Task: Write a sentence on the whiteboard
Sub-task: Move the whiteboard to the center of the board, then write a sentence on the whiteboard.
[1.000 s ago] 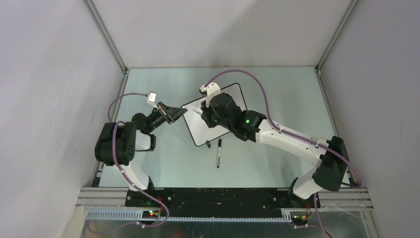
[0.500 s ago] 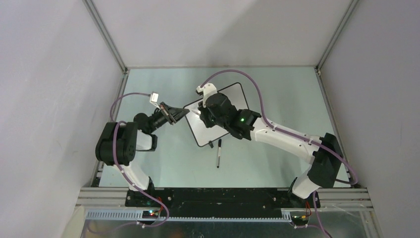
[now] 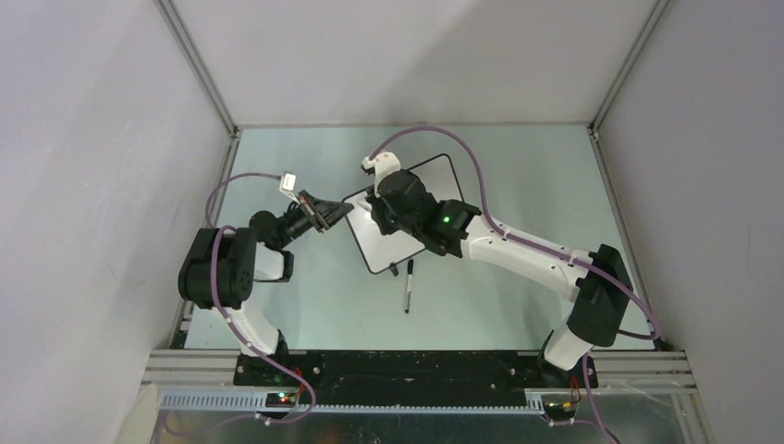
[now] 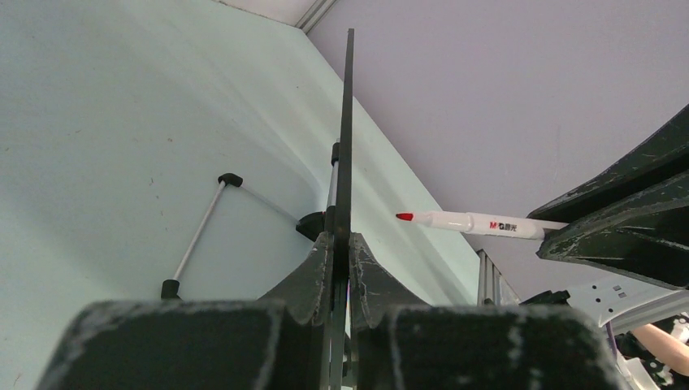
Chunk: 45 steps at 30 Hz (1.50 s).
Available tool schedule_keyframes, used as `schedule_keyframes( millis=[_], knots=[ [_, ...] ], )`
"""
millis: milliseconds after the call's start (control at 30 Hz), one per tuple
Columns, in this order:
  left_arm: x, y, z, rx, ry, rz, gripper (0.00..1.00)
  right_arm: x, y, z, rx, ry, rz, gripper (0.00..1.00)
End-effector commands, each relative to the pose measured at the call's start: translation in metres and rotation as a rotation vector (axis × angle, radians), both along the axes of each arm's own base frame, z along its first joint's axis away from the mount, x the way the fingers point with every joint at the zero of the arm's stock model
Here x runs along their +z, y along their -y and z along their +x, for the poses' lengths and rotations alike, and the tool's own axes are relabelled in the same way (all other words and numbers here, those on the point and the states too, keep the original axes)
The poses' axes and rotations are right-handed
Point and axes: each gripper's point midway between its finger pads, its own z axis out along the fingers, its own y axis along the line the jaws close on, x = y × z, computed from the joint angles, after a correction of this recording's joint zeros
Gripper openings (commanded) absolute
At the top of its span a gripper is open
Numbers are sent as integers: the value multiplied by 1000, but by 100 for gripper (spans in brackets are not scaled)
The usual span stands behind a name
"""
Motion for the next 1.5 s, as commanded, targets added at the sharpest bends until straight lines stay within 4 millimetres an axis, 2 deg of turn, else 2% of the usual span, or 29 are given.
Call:
schedule_keyframes(
  millis=[0, 767, 1467],
  knots=[
    [10, 7, -6, -41, 53, 7, 0, 13, -7, 7, -4, 33, 5, 0],
    [11, 7, -6, -43, 55, 6, 0, 3, -16, 11, 8, 22, -13, 0],
    [11, 8, -7, -48, 55, 7, 0, -3, -13, 19, -27, 30, -51, 0]
  ],
)
